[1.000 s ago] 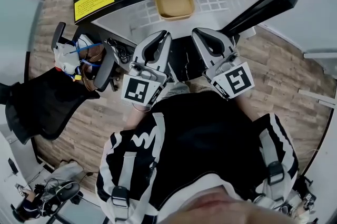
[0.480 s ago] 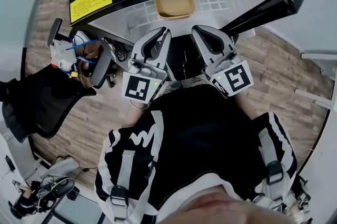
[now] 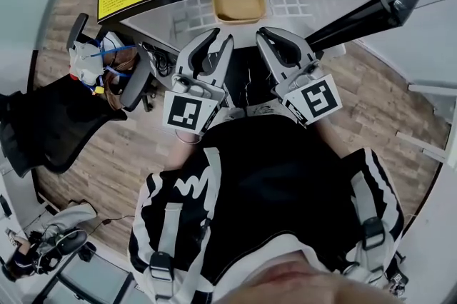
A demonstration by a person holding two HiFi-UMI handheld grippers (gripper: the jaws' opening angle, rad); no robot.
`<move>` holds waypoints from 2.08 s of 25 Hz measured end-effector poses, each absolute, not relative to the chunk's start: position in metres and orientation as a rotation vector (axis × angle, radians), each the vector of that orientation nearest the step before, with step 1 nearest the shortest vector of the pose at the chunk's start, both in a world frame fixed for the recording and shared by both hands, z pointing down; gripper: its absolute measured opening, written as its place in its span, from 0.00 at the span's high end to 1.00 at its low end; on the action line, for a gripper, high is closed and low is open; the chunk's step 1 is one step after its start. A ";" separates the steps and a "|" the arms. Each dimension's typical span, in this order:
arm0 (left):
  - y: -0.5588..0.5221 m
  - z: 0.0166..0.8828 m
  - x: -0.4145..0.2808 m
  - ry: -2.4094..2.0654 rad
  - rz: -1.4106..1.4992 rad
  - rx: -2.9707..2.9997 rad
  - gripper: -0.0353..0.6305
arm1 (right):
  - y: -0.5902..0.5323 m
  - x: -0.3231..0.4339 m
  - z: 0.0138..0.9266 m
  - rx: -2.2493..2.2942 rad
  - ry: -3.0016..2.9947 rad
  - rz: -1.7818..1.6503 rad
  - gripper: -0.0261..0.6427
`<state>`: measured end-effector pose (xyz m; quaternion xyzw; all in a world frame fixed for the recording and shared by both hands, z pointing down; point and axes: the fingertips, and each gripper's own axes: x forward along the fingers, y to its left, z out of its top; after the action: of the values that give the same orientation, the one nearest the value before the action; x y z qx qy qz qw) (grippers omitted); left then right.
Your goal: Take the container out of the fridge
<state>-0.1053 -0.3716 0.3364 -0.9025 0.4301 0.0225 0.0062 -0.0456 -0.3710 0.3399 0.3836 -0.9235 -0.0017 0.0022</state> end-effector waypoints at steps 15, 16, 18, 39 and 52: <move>-0.382 0.363 -0.118 1.457 -0.002 -2.830 0.66 | -0.386 -0.034 0.365 1.161 -2.831 0.052 0.73; -0.383 0.365 -0.117 1.460 -0.008 -2.831 0.65 | -0.387 -0.034 0.368 1.156 -2.825 0.063 0.72; -0.385 0.368 -0.117 1.465 -0.019 -2.830 0.65 | -0.390 -0.032 0.374 1.158 -2.810 0.083 0.70; -0.412 0.405 -0.112 1.473 -0.196 -2.873 0.60 | -0.422 -0.035 0.407 1.115 -2.703 0.107 0.59; -0.426 0.418 -0.105 1.461 -0.230 -2.896 0.56 | -0.431 -0.043 0.419 1.069 -2.700 0.126 0.58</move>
<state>-0.1055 -0.4262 0.4181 -0.8892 0.4487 -0.0706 -0.0550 -0.0432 -0.4314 0.4187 0.3653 -0.9225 0.0432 0.1171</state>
